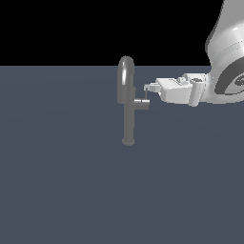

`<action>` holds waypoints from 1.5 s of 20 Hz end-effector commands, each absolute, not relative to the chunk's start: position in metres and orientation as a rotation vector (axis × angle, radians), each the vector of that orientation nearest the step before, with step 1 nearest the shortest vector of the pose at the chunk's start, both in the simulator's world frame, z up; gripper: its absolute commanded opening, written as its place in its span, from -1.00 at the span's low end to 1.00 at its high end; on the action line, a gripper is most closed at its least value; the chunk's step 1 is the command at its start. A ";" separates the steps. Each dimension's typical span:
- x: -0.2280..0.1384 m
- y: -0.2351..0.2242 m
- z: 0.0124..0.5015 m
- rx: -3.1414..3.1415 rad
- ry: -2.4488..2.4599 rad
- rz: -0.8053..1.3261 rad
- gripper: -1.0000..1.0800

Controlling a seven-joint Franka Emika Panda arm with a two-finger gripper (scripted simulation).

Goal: Turn on the faucet by rotating a designated handle.

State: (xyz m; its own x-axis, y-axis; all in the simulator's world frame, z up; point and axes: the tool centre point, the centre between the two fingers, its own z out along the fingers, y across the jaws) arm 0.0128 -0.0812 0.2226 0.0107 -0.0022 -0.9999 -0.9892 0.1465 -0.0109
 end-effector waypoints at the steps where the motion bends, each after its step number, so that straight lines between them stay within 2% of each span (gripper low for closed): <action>1: 0.010 -0.080 0.222 -1.106 1.268 1.093 -1.00; 10: -0.019 -0.076 0.225 -1.106 1.268 1.093 -1.00; 12: -0.010 -0.078 0.230 -1.113 1.263 1.074 -1.00; 20: -0.042 -0.073 0.214 -1.106 1.268 1.091 -1.00; 22: -0.033 -0.075 0.226 -1.119 1.254 1.069 -1.00; 30: -0.060 -0.070 0.189 -1.106 1.268 1.093 -1.00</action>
State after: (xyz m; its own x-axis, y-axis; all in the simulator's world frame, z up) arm -0.0475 -0.0727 0.2131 0.0561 -0.0086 -0.9984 -0.9876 0.1463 -0.0568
